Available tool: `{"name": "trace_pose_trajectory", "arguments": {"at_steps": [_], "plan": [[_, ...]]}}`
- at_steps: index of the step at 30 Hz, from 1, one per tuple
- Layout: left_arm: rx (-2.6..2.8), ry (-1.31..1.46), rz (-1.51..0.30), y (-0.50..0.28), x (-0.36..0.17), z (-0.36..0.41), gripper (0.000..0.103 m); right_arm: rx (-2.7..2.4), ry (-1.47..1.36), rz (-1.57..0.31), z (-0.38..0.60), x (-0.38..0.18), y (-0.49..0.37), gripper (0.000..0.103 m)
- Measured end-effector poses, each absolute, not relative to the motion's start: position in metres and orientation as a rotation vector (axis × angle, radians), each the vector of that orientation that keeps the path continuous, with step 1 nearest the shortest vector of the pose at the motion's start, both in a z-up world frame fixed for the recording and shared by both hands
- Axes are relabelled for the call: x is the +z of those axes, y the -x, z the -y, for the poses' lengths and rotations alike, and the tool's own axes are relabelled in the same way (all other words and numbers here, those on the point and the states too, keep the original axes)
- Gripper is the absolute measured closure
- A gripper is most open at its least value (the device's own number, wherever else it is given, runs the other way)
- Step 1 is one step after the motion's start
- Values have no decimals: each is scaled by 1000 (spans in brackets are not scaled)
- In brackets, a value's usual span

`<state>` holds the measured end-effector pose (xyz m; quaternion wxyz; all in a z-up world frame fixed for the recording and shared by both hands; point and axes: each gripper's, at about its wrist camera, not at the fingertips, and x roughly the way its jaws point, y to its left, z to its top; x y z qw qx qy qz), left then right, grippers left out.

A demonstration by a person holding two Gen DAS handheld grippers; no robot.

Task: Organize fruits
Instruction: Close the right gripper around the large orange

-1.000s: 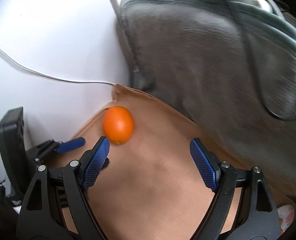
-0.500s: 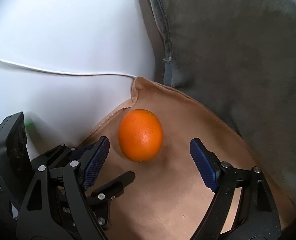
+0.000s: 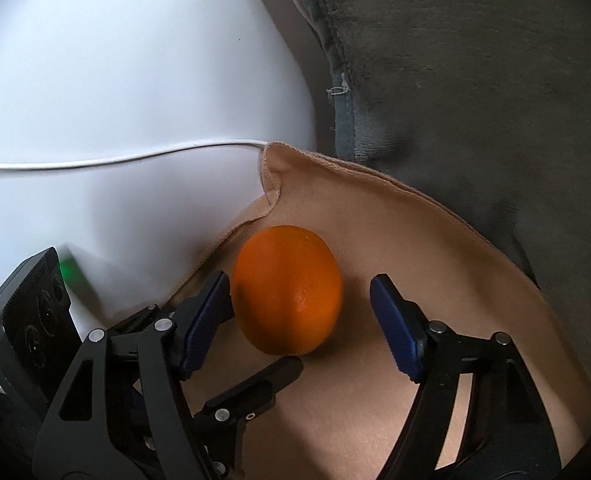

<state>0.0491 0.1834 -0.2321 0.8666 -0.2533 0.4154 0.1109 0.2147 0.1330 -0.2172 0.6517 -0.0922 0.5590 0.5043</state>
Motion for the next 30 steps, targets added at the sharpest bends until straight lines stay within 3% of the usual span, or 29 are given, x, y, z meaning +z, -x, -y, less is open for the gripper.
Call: {"name": "trace_pose_trajectory", "arguments": {"at_steps": [11,30], "plan": [[183,550,-861,-53,-233,-181,49,1157,212,-1306,-137,-214,-220,36],[177,519,-855,-50,-223,-169,50,1162,183,-1283,-115,-204,-210,38]]}}
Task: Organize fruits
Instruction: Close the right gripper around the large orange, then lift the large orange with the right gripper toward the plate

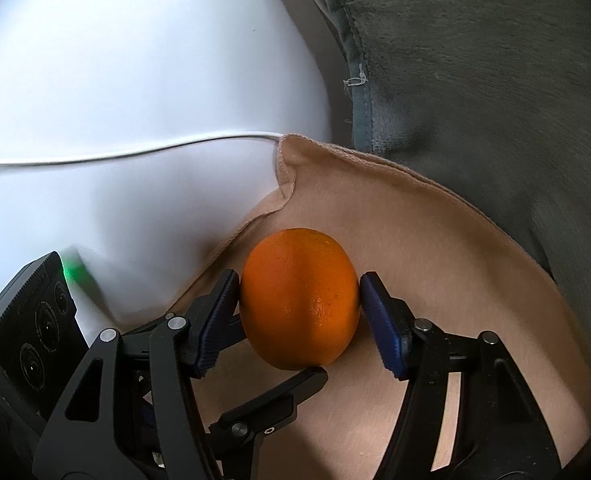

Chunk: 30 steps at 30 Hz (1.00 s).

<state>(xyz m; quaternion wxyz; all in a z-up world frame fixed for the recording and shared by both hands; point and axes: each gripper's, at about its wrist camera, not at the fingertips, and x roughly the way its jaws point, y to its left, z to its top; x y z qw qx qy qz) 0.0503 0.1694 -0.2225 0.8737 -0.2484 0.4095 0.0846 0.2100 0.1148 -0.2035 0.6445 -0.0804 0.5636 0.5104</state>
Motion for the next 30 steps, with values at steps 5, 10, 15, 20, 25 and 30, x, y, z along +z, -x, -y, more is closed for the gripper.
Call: {"name": "trace_pose_trajectory", "arguments": {"at_steps": [5,10,15,20,25,30], "plan": [[171,508,-849,-50,-215,-160,50,1160,164,-1270,-96,-200,-210,38],[159,493,-844,-51,-205,-149,50,1154,147,-1255,-74,-192,-207,38],[132,480,-841,-38,-197,-132,50,1131,123,-1242,-45,-186,-206,38],[90,458,-843,-43,-191,-109,50,1092,94,-1232,-14,-175,-207,38],[41,437,-844,-49,-184,-83,50,1043,58,-1221,19,-158,-214,38],[-13,417,-853,-60,-181,-53,50,994,26,-1215,55,-155,-217,38]]}}
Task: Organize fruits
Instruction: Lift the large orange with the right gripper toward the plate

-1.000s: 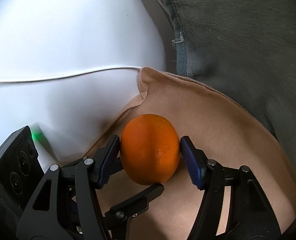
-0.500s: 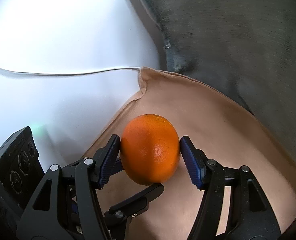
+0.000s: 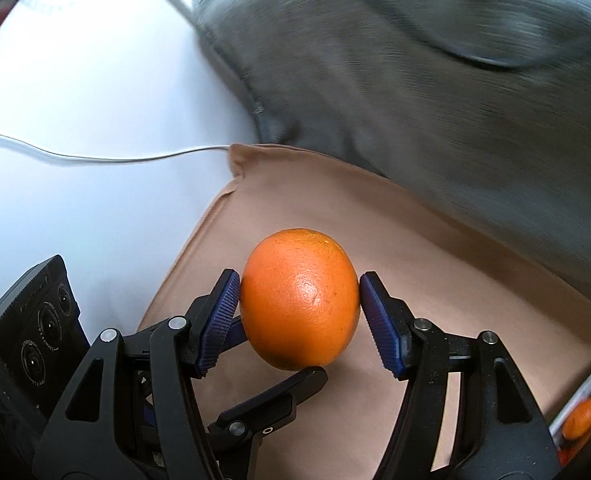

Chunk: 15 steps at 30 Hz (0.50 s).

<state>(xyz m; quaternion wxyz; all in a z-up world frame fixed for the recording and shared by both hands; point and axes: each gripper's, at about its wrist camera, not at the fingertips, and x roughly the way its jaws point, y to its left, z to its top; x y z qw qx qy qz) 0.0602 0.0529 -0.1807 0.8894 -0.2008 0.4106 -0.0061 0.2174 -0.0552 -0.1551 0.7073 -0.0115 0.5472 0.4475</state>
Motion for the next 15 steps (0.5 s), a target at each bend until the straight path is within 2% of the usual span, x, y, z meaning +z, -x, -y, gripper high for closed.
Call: {"name": "trace_pose_trajectory", "arguments": {"at_steps": [15], "plan": [[-187,350,-880,-95,-181,35,50,830,-65,-1192,161,-148,-219,38]]}}
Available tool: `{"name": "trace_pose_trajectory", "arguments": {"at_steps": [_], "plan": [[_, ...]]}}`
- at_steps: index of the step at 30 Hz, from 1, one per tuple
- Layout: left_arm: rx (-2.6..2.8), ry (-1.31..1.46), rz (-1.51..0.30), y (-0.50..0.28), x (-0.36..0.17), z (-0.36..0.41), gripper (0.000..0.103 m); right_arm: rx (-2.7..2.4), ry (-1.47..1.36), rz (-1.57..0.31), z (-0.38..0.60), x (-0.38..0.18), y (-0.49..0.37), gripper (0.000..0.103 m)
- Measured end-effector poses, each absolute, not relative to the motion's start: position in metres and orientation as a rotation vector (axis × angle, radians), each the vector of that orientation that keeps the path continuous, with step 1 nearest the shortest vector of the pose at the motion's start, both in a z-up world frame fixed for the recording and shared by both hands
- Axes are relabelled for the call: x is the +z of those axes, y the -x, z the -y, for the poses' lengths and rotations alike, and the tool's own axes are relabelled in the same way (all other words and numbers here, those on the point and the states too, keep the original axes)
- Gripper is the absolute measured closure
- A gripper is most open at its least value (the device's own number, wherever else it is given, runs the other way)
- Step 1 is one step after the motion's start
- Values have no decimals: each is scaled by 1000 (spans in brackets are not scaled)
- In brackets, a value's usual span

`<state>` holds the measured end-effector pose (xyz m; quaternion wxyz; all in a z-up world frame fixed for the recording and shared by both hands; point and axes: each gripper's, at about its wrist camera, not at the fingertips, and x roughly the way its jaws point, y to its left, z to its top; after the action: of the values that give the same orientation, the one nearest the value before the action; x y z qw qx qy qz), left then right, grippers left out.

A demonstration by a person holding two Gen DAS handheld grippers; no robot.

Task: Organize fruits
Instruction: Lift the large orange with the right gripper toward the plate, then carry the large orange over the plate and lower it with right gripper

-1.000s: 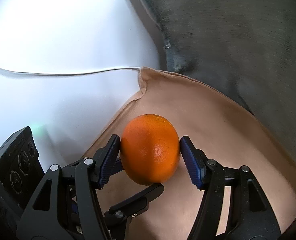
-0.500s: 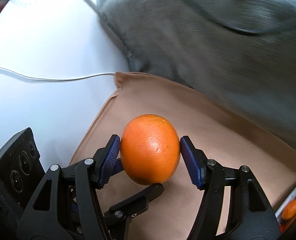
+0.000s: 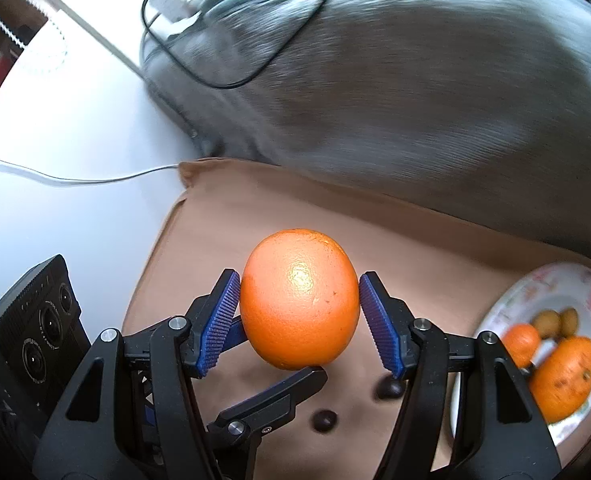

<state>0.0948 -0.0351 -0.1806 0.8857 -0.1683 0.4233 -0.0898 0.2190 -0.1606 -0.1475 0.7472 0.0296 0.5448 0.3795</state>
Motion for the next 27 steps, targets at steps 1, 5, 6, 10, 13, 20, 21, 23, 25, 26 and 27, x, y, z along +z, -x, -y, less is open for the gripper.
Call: {"name": "trace_pose_trajectory", "arguments": {"at_steps": [1,5,6,10,13,20,21,23,25,26,27], "plan": [[-196,346,-882,-94,-179,41,50,819,-71,-1191,167,-148,-219,38],[-240,333,-892,-102,-180,63,50,778,-92,-1191,201,-143,-219,38],[-251,331,-896,-104,-180,69,50,767,-97,-1192,208,-143,-219,38],[-293,319,-910,-101,-175,96,50,728,-117,-1199,238,-143,-218,38],[-320,310,-923,-102,-174,110,50,704,-126,-1206,260,-145,-216,38],[-363,302,-959,-106,-181,123,50,658,-144,-1227,291,-158,-211,38],[-368,299,-964,-108,-182,125,50,652,-146,-1230,290,-160,-211,38],[-377,294,-977,-111,-185,127,49,644,-148,-1237,292,-164,-210,38],[-382,289,-988,-115,-190,133,49,636,-153,-1244,287,-170,-211,38],[-385,287,-993,-118,-192,137,49,633,-158,-1248,289,-172,-211,38],[-386,282,-996,-120,-194,140,49,632,-164,-1251,291,-173,-211,38]]}}
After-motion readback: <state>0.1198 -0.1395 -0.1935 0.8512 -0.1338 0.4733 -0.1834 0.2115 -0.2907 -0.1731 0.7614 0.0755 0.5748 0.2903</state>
